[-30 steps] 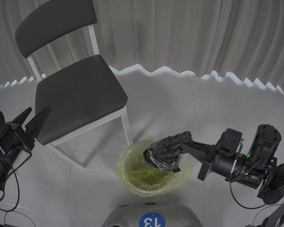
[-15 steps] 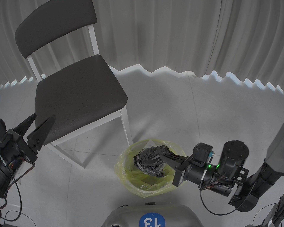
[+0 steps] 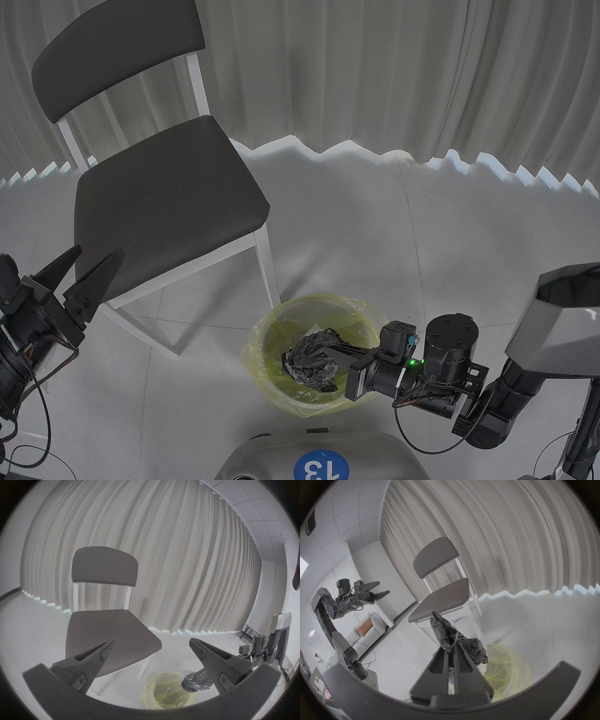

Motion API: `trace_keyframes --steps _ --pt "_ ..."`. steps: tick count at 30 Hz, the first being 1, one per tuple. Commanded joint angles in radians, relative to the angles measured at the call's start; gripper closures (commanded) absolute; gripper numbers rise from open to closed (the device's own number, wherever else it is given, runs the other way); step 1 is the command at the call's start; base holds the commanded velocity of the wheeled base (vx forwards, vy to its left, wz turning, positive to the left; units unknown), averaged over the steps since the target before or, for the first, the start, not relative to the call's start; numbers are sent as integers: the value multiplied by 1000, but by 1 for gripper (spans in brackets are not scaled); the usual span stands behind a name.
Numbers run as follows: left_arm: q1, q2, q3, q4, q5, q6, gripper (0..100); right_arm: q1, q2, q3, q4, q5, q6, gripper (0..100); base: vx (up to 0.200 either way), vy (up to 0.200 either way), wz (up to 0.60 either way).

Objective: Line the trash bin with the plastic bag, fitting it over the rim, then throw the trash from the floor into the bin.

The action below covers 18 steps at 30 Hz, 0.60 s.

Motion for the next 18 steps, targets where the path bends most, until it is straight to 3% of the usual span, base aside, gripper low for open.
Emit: trace_keyframes --steps 1,18 --pt "1 7 3 0 0 0 0 -18 48 -6 4 17 0 100 0 0 0" --pt "1 24 -5 18 9 11 0 -129 106 -230 162 59 0 100 0 0 0"
